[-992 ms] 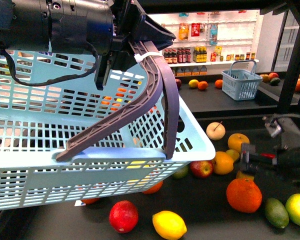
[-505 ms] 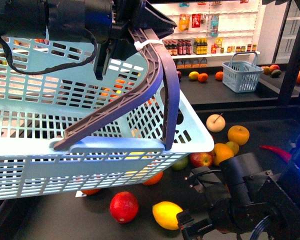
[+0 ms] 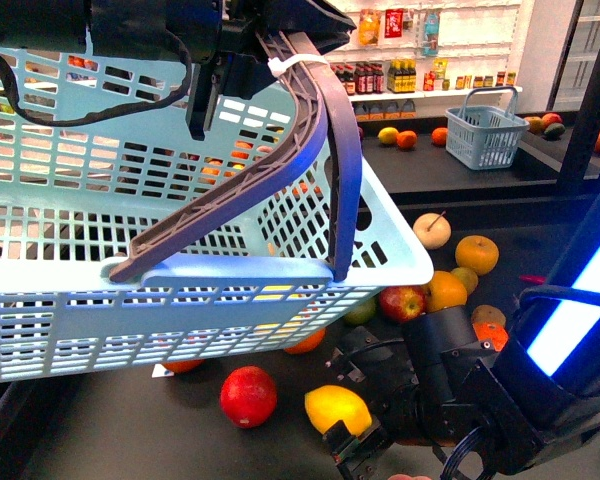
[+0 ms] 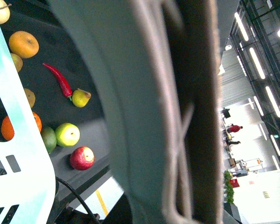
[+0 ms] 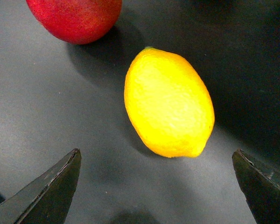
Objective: Pick lemon from shelf
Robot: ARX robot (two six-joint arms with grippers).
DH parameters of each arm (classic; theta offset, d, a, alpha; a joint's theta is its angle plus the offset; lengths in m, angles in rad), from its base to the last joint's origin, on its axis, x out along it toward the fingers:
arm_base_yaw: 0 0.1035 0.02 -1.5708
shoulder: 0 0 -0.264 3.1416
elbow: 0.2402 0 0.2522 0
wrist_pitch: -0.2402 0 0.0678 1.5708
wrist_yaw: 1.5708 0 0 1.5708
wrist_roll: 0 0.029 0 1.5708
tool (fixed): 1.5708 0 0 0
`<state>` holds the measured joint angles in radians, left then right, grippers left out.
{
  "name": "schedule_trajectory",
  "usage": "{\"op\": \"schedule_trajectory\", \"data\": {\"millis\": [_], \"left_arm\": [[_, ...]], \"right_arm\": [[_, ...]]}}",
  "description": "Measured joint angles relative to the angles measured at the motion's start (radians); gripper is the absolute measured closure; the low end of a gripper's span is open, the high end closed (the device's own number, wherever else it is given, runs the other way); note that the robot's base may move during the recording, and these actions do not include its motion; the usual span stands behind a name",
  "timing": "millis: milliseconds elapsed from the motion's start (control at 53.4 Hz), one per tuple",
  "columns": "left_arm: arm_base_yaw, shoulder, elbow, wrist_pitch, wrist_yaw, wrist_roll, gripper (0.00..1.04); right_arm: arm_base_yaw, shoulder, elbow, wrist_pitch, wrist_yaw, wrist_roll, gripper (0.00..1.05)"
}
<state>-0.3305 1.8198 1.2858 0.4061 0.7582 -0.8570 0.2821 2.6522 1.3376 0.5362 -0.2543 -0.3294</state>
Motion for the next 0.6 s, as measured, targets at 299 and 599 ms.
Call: {"op": "schedule_trajectory", "data": {"millis": [299, 599], "left_arm": [[0.000, 0.000, 0.000, 0.000, 0.000, 0.000, 0.99], [0.000, 0.000, 0.000, 0.000, 0.000, 0.000, 0.99]], "right_arm": [[0.004, 0.062, 0.085, 0.000, 0.000, -0.034, 0.07], [0.012, 0.092, 0.141, -0.010, -0.001, -0.045, 0.07]]}}
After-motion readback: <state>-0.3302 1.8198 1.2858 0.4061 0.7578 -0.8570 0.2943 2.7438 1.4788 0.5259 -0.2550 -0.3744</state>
